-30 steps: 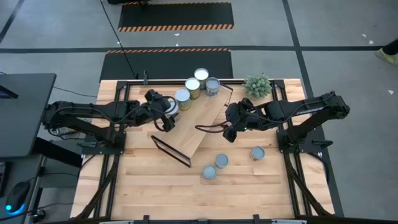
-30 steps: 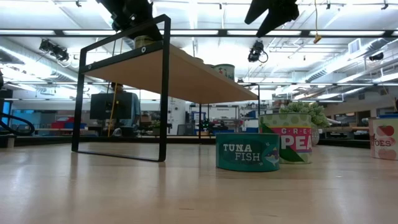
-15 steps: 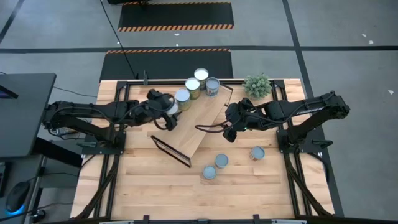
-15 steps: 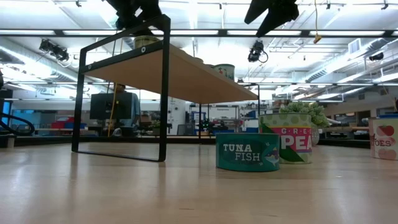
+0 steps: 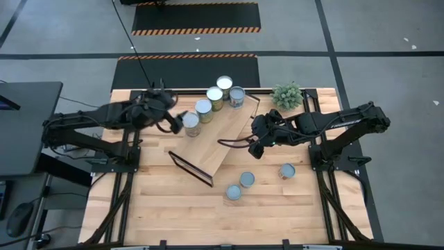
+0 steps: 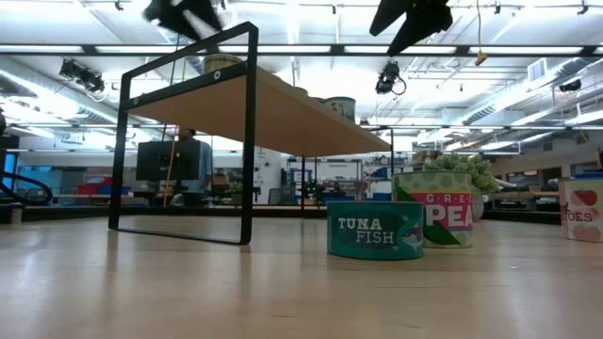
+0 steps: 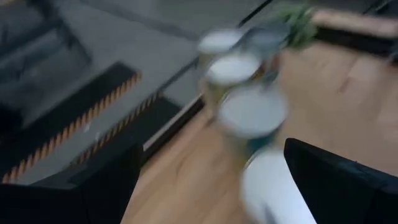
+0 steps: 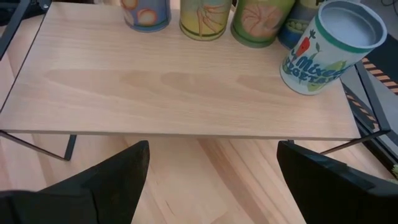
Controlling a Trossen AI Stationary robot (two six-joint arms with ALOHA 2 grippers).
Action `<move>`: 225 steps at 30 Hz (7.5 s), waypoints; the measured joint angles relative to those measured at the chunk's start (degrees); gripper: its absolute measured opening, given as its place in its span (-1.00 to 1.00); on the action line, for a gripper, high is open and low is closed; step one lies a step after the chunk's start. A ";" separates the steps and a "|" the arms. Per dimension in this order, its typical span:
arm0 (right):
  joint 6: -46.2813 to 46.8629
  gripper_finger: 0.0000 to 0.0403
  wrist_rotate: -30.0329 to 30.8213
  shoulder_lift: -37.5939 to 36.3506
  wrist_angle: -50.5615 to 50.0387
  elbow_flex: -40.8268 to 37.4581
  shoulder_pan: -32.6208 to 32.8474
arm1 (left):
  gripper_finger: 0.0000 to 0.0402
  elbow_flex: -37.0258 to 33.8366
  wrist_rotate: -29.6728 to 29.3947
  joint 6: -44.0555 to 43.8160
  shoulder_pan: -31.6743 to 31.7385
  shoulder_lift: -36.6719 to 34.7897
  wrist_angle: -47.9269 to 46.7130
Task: Pick and place cans onto a shelf
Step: Put the canned peaches on the shelf, then put the canned tomatoes on the shelf
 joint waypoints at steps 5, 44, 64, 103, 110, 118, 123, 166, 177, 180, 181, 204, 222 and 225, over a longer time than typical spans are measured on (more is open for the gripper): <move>-0.13 0.79 0.02 0.00 -0.04 0.00 0.00 | 0.97 0.02 3.52 -5.85 3.07 -2.26 -13.40; -2.13 0.79 -9.02 -0.13 -4.14 -0.03 0.44 | 0.97 -3.26 17.51 -6.96 3.89 2.41 -10.58; 12.52 0.82 -29.63 -9.56 -4.18 -27.61 2.31 | 0.97 4.59 20.04 -5.82 3.55 2.48 -12.33; 19.90 0.74 -37.70 -7.13 3.17 -43.97 1.51 | 0.97 4.59 20.04 -4.53 3.66 2.60 -15.04; 18.41 0.45 -36.78 -7.15 2.86 -43.71 0.63 | 0.97 4.59 18.85 -3.38 3.66 2.60 -14.45; 11.16 0.45 -31.82 -7.08 -1.32 -31.82 -5.39 | 0.97 4.68 18.83 -2.60 5.73 2.29 -10.31; 6.18 0.47 -29.29 -7.08 -4.40 -23.08 -10.46 | 0.97 4.68 22.41 -2.41 10.01 2.31 -9.89; -17.97 0.50 -26.11 34.97 -21.07 39.12 -26.51 | 0.97 4.59 35.46 0.74 14.41 -0.96 -9.32; -19.41 0.54 -28.35 35.10 -20.99 39.10 -27.98 | 0.97 4.59 35.51 0.80 14.39 -0.98 -9.31; -20.04 0.55 -28.48 35.09 -20.12 39.10 -27.92 | 0.97 4.59 35.49 0.80 14.39 -0.96 -9.32; -20.25 0.56 -28.53 35.09 -20.00 39.10 -27.91 | 0.97 4.59 35.48 0.79 14.39 -0.96 -9.32; -20.44 0.71 -28.17 35.06 -18.75 39.10 -26.59 | 0.97 4.59 35.47 1.82 14.39 -0.96 -9.34; -35.13 0.71 -11.60 33.73 -16.55 39.12 -21.71 | 0.97 4.59 35.47 2.29 14.41 -0.94 -10.65; -37.50 0.71 -11.37 33.19 -16.09 39.10 -20.81 | 0.97 4.59 35.47 2.27 14.41 -0.94 -11.69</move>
